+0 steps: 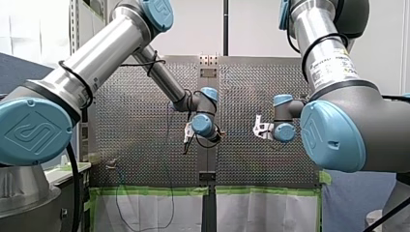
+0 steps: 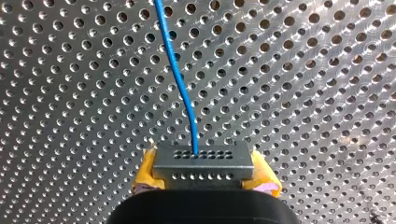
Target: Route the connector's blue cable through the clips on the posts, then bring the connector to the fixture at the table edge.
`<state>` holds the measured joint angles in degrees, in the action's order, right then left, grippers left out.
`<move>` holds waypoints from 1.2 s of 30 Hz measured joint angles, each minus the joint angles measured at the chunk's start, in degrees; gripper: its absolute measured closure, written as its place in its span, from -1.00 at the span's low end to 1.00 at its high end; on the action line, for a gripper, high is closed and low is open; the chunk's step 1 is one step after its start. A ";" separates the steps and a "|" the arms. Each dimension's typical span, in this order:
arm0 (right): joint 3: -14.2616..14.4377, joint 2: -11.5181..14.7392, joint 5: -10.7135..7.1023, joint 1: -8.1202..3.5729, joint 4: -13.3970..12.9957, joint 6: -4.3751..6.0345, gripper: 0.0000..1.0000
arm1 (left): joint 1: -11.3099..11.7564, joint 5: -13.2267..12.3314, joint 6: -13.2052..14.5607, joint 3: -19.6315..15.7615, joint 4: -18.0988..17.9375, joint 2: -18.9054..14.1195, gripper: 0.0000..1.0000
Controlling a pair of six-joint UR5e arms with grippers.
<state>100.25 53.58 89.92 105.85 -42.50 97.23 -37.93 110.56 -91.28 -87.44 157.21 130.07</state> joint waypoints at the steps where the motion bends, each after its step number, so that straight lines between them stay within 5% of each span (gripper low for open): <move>1: 0.00 -0.01 0.00 0.00 0.00 0.00 1.00 | -0.20 -0.02 0.01 -0.25 -0.20 -0.29 -1.00; 36: 0.00 -0.07 -0.03 0.00 0.04 0.26 1.00 | -2.10 1.28 0.08 -1.30 -0.04 -1.09 -1.00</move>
<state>100.25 53.51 89.88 105.86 -42.46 97.49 -40.03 111.84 -91.20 -88.74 157.18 128.98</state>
